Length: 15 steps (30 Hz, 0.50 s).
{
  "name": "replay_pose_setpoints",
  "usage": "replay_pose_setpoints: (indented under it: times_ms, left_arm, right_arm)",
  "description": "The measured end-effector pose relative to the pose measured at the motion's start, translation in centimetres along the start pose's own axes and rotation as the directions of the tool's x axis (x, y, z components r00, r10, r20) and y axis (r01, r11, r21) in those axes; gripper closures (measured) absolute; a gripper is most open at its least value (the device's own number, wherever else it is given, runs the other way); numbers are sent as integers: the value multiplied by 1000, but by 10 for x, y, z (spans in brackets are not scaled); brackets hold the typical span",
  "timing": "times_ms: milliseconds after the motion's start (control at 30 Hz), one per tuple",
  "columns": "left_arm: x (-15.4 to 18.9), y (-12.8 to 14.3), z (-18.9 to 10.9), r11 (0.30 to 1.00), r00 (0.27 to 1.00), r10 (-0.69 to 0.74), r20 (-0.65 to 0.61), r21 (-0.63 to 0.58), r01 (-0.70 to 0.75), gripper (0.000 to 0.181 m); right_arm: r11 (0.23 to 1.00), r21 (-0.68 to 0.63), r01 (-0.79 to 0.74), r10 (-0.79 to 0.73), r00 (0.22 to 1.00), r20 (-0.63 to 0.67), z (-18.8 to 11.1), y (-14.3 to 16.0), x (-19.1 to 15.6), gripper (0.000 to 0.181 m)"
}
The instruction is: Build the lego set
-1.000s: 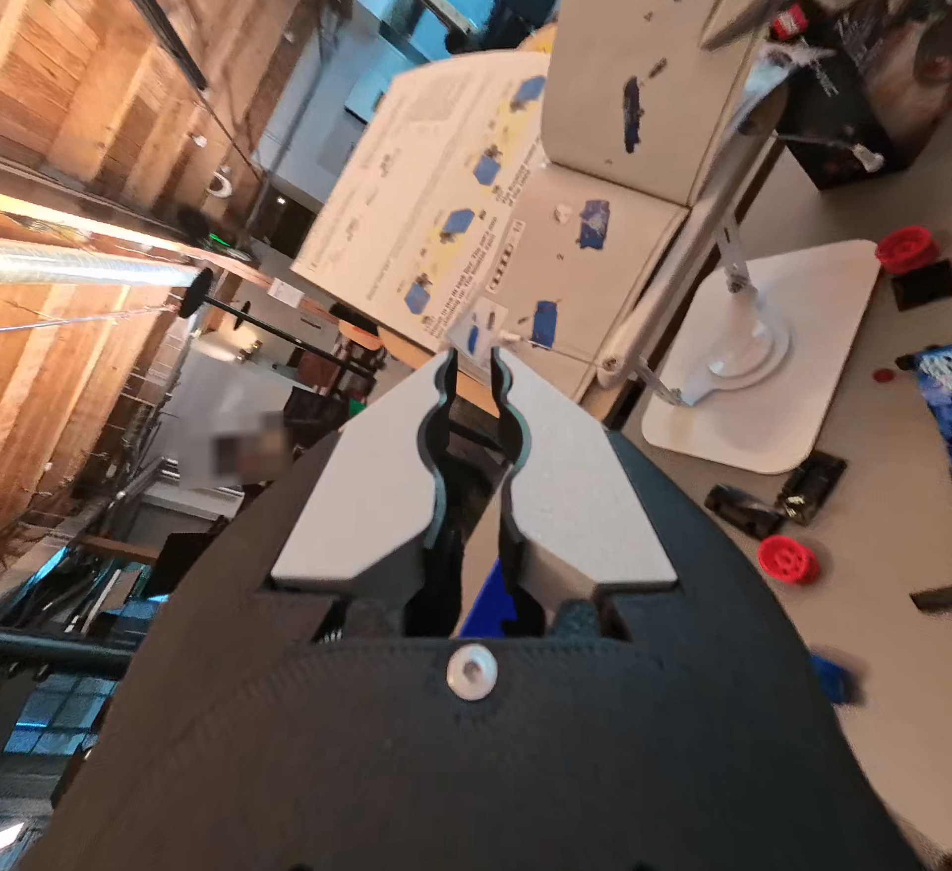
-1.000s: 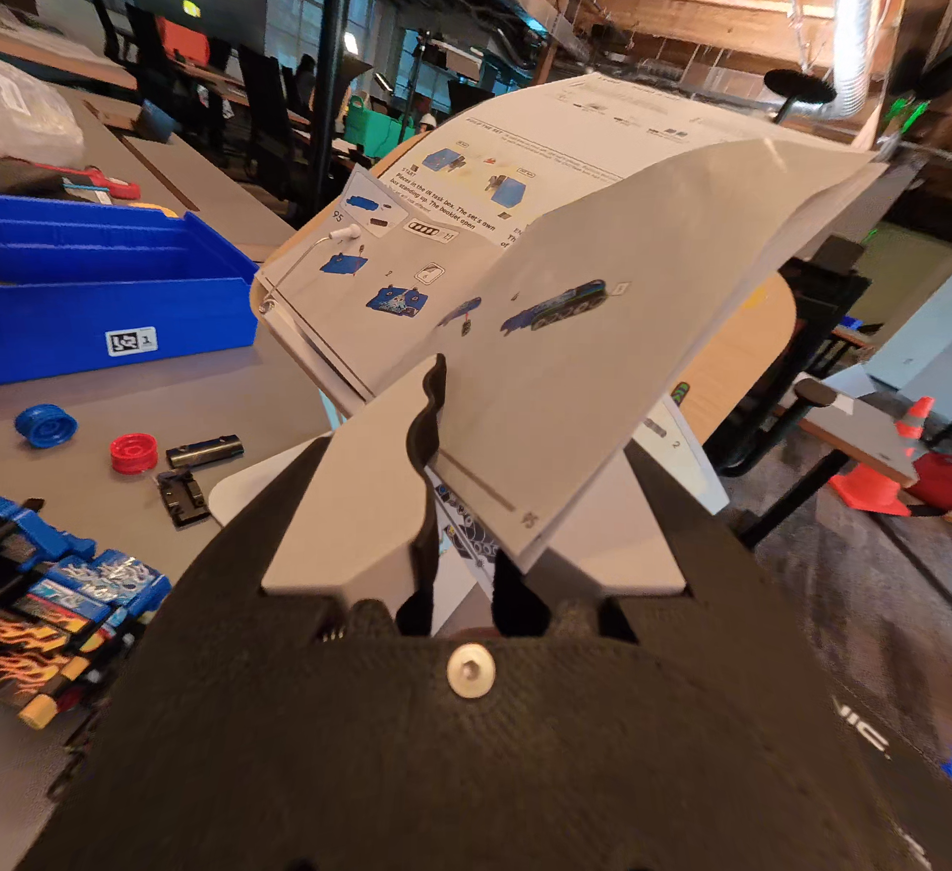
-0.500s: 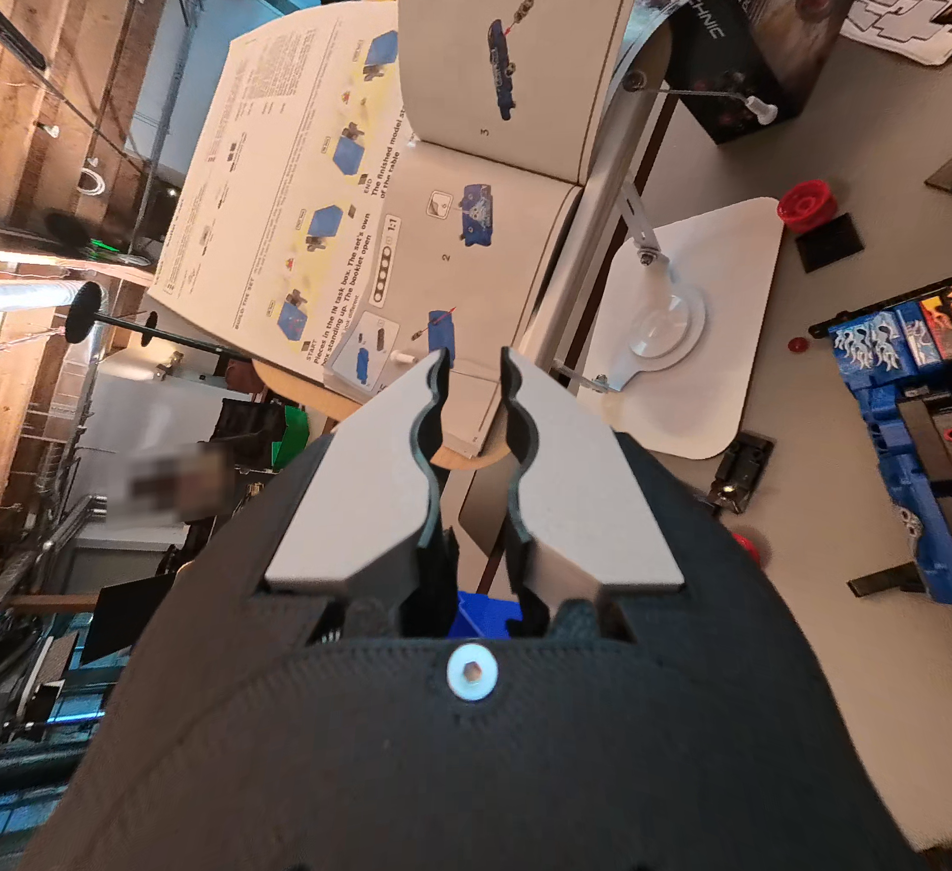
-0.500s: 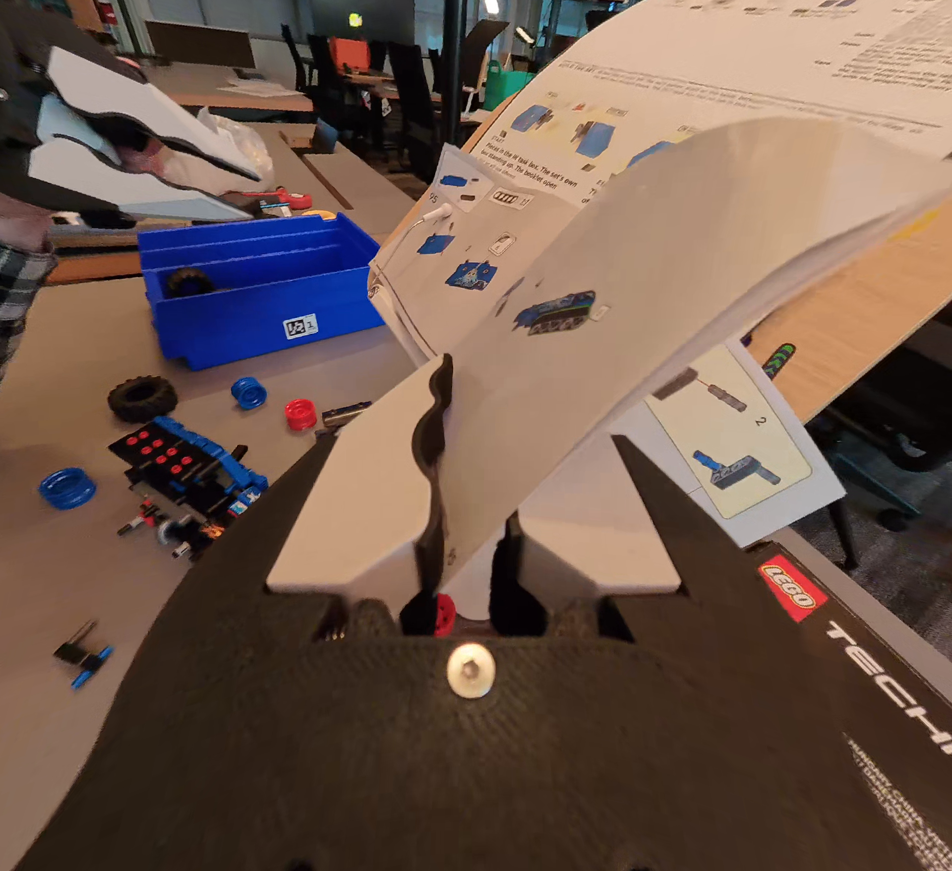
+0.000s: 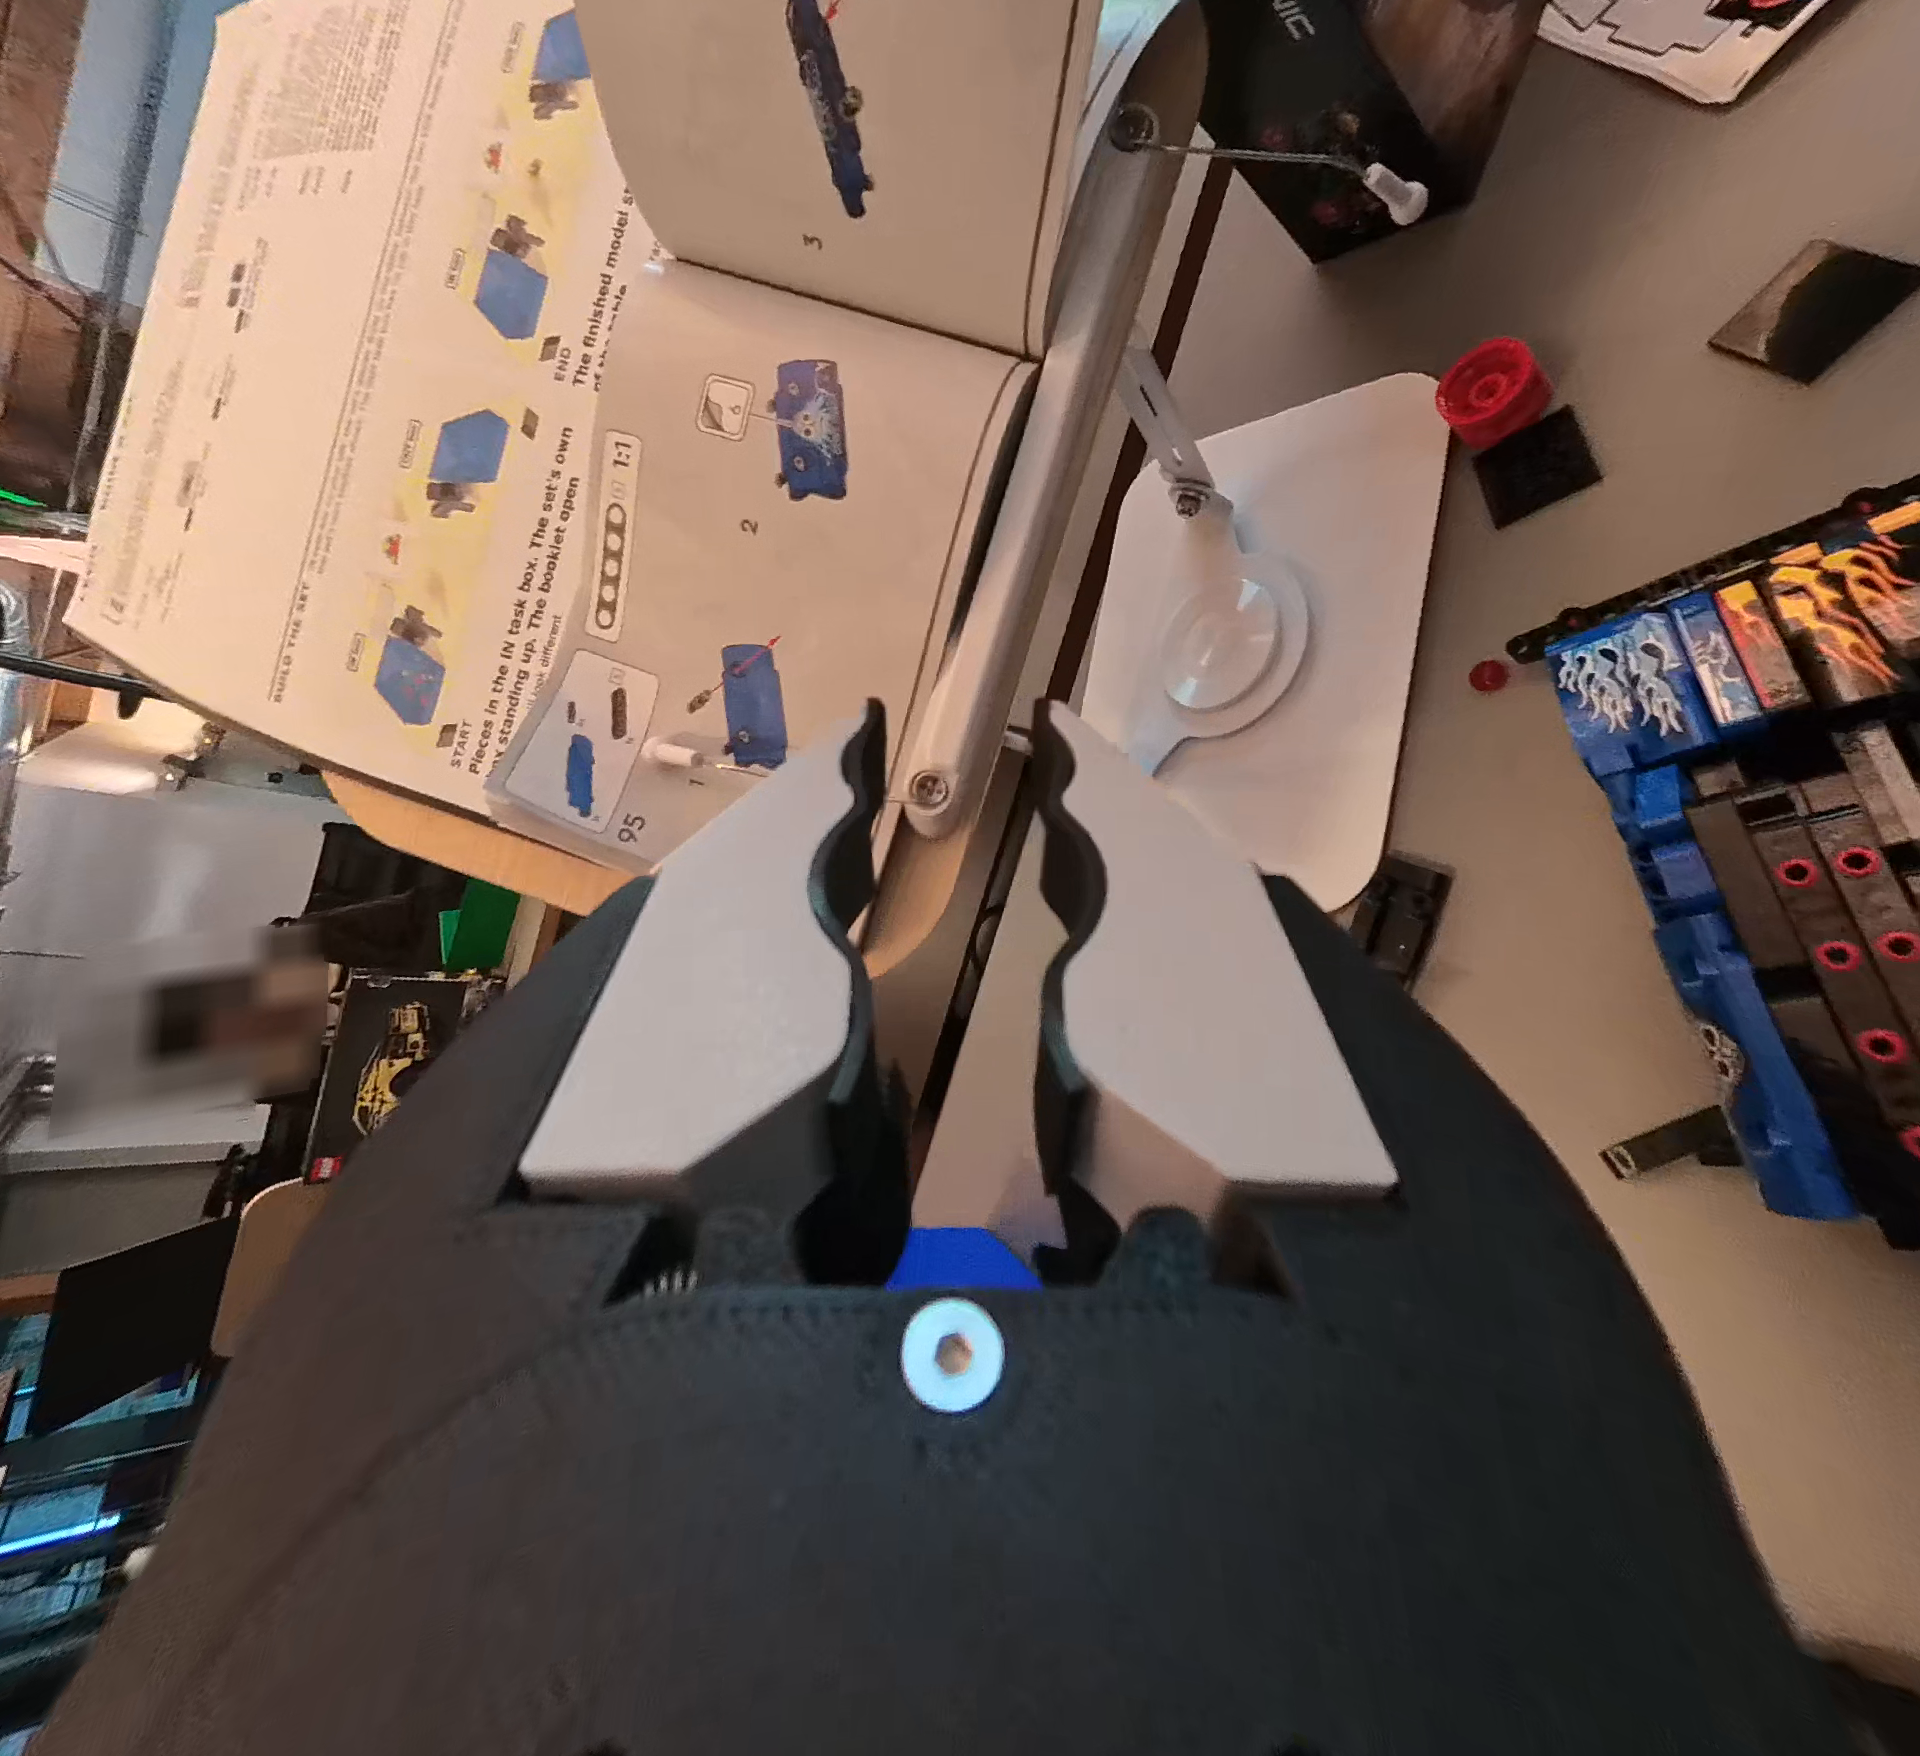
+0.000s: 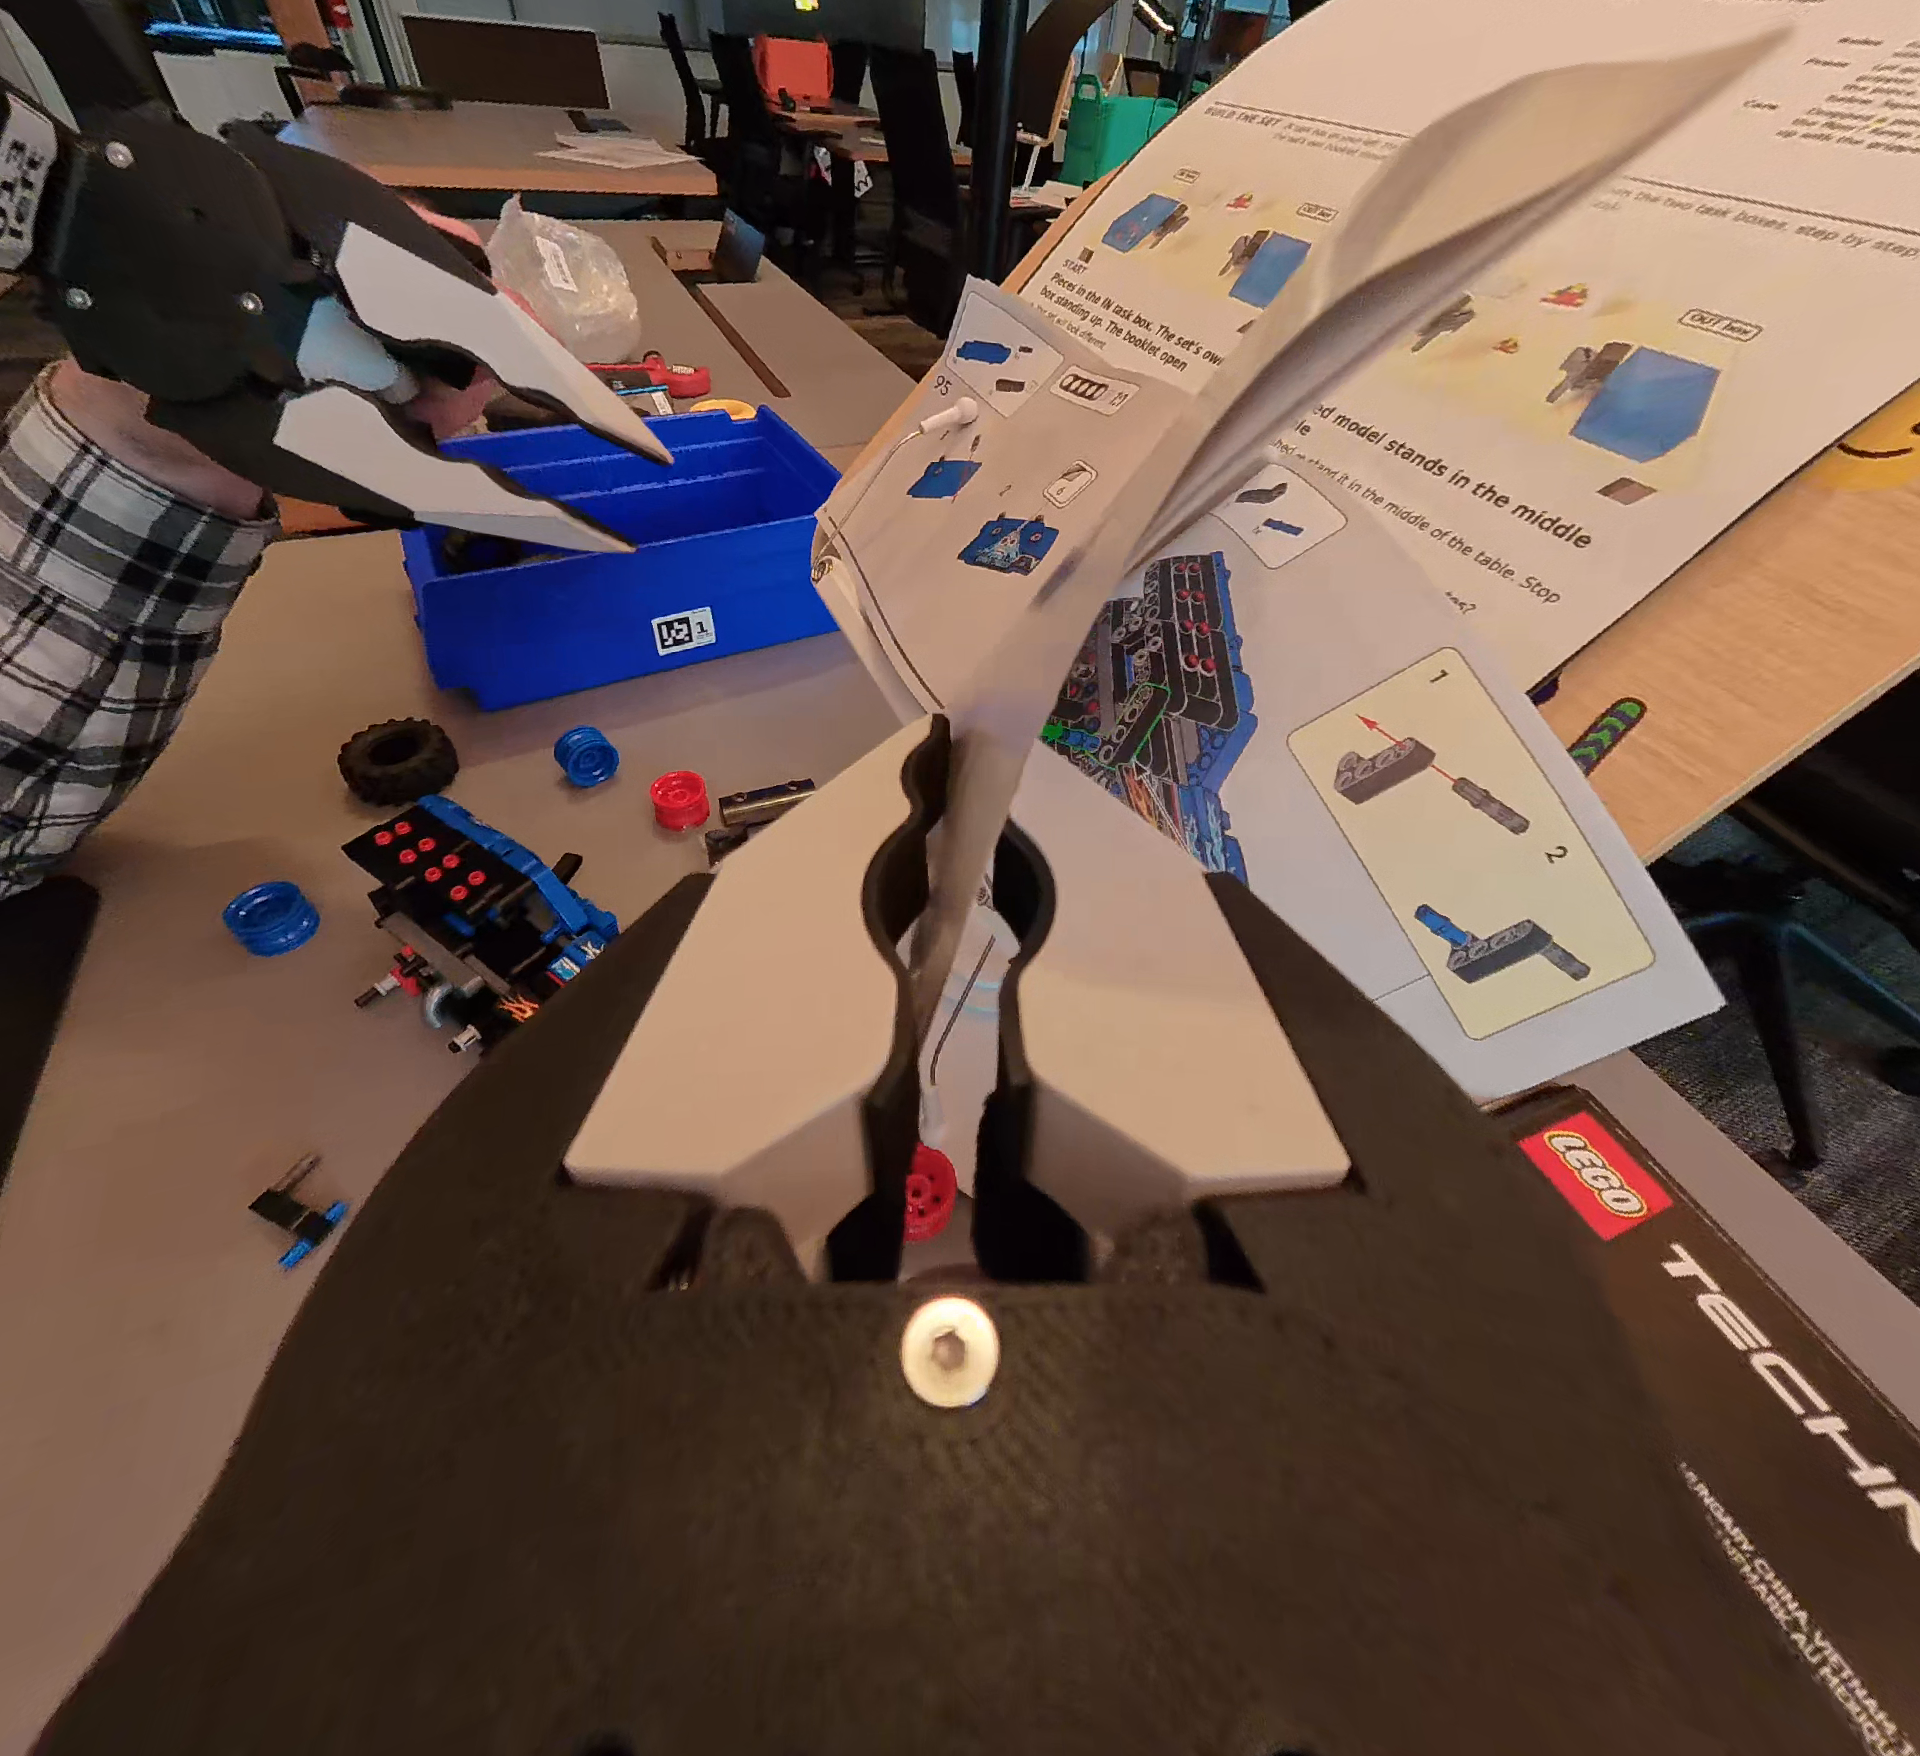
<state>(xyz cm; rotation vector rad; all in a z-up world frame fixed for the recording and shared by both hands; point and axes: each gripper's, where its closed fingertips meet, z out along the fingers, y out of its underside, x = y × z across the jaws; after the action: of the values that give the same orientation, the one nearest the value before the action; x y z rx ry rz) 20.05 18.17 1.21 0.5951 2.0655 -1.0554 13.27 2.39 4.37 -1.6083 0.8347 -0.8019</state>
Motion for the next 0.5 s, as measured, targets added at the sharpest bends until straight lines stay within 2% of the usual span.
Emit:
replay_pose_setpoints:
  times_ms: [500]
  left_arm:
    - [7, 3, 28, 1000, 999, -31, -4, 1, 31, 151]
  right_arm:
    - [999, -13, -47, 47, 999, -25, -3, 6, 12, 179]
